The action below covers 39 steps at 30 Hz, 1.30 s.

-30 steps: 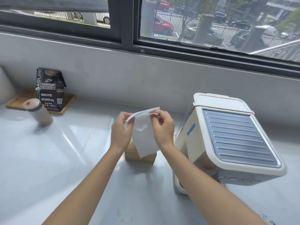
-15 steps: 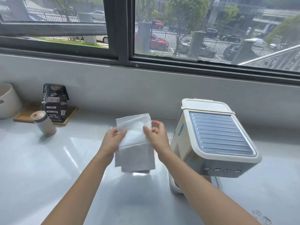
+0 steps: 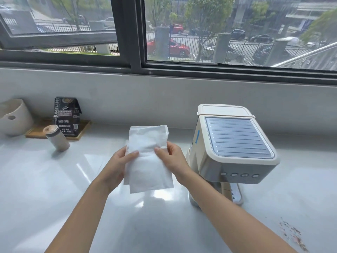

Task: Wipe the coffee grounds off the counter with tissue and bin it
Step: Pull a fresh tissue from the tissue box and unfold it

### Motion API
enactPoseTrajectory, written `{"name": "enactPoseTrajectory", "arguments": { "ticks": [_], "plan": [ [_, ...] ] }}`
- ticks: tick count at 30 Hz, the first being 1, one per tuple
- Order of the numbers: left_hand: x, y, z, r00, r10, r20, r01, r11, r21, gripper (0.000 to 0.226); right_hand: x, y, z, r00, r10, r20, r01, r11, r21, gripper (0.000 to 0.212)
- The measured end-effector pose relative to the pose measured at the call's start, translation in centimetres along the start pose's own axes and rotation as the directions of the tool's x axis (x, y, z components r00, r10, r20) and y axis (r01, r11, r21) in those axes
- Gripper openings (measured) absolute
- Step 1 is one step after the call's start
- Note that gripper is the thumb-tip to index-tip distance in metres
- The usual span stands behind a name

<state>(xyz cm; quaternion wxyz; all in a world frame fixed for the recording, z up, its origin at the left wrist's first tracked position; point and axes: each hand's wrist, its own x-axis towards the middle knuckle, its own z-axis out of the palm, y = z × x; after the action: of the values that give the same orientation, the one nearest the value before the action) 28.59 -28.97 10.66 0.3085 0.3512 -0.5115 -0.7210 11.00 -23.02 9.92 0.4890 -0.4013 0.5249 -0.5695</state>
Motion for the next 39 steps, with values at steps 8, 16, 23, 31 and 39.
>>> {"name": "enactPoseTrajectory", "arguments": {
  "ticks": [8, 16, 23, 31, 39],
  "plan": [
    [-5.1, 0.7, 7.5, 0.996, 0.069, 0.06, -0.073, 0.996, 0.06, 0.028, -6.4, -1.8, -3.1, 0.997, 0.057, 0.057, -0.056, 0.998, -0.005, 0.025],
    [-9.2, -3.3, 19.2, 0.988, 0.006, 0.151, -0.018, 0.997, 0.074, 0.04, -16.2, -1.2, -11.2, 0.982, 0.126, -0.137, -0.117, 0.99, 0.074, 0.042],
    [-11.9, -11.4, 29.0, 0.974, -0.224, 0.022, 0.225, 0.972, -0.075, 0.029, -24.4, 1.8, -19.9, 0.925, 0.131, -0.358, -0.124, 0.991, 0.042, 0.022],
    [-14.9, -17.0, 34.3, 0.884, -0.465, 0.04, 0.445, 0.814, -0.373, 0.042, -30.3, 5.9, -25.0, 0.89, 0.328, -0.316, -0.318, 0.944, 0.084, 0.014],
    [-12.5, -17.0, 34.6, 0.837, -0.544, 0.051, 0.51, 0.744, -0.431, 0.041, -29.5, 5.9, -25.4, 0.849, 0.378, -0.369, -0.376, 0.923, 0.079, 0.016]
  ]
}}
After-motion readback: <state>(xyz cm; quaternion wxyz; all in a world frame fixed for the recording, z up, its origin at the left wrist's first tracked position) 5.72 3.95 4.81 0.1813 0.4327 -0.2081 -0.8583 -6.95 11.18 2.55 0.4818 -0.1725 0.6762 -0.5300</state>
